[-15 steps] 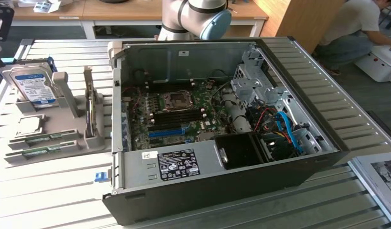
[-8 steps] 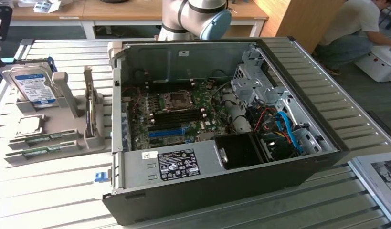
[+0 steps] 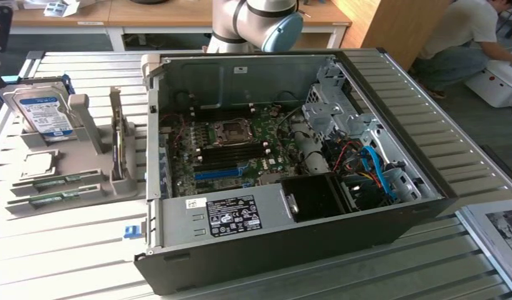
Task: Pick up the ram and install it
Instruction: 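Pick up the ram and move it above insertion slot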
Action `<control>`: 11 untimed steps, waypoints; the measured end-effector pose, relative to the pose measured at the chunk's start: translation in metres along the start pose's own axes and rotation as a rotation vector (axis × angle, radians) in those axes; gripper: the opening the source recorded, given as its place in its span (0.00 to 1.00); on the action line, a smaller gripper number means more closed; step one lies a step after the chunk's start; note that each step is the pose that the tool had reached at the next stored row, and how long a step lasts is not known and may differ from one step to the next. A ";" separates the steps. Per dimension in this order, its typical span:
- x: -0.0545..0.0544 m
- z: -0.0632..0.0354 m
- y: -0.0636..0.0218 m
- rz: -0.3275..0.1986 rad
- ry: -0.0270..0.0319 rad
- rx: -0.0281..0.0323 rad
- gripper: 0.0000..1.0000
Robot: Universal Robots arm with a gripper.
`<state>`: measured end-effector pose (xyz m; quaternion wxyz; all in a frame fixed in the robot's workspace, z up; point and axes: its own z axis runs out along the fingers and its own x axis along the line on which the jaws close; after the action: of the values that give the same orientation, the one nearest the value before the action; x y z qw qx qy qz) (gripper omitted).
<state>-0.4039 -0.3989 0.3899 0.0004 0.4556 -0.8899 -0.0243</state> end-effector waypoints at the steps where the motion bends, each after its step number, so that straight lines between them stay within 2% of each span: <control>1: 0.000 0.0000 0.0000 -0.016 0.0008 -0.0004 0.10; 11: 0.000 0.0002 0.0000 -0.180 0.0090 -0.0031 0.10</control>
<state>-0.4039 -0.3989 0.3898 0.0029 0.5337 -0.8453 -0.0235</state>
